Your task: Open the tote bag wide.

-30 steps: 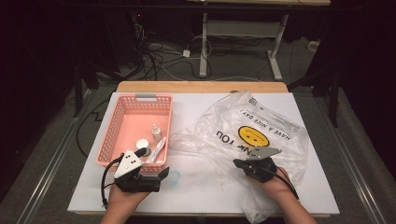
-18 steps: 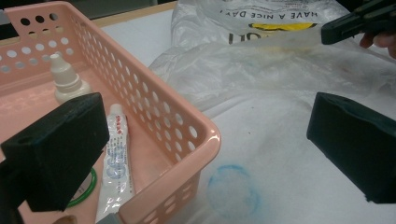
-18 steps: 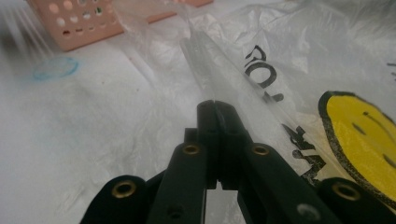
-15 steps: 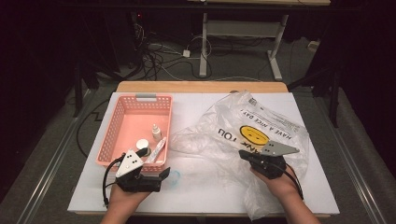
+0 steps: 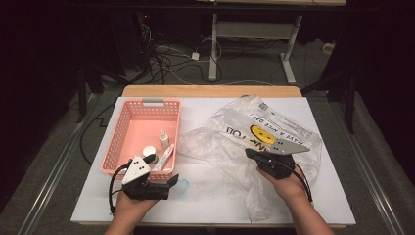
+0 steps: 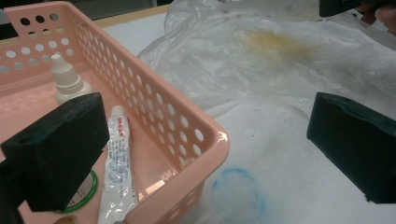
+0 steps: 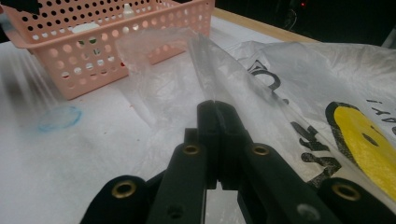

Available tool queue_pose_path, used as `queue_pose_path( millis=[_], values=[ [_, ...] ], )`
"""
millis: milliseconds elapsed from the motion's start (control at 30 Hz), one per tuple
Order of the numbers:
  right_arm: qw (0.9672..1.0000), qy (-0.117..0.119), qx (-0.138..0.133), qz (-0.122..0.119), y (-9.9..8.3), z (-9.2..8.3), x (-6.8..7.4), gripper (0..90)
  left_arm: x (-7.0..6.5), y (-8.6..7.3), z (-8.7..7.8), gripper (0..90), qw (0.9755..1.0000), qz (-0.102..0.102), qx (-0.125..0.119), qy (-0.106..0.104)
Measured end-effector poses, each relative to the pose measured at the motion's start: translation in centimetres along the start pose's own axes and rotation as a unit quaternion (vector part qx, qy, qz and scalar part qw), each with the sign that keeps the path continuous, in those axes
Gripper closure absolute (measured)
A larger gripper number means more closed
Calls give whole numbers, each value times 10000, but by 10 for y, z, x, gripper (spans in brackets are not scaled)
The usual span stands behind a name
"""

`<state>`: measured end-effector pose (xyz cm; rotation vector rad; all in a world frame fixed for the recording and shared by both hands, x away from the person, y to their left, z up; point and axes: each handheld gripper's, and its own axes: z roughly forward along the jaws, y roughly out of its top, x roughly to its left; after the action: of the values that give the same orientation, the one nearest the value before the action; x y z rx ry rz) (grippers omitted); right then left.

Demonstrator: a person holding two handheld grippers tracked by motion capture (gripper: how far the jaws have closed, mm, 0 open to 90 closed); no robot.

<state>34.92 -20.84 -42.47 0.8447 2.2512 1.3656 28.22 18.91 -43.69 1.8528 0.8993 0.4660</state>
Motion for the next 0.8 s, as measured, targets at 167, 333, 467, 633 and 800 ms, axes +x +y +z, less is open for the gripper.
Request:
queue_pose_path(
  millis=[167,333,467,633,800],
  values=[
    [9999,78,-98,93,2,0,-3,900,6,1,-1,0,9999,-78,-62,-9],
    [9997,-89,-218,-83,2,-5,2,900,9,3,-4,0,10000,-5,-85,34],
    [9989,-176,-423,-25,5,-12,0,900,11,2,-8,0,9999,-44,-66,109],
    [9977,-216,-643,19,11,-20,-4,900,14,3,-16,0,9994,-76,-59,323],
    [9964,-193,-823,85,15,-26,-9,900,26,3,-21,0,9984,-245,-57,515]
  ],
)
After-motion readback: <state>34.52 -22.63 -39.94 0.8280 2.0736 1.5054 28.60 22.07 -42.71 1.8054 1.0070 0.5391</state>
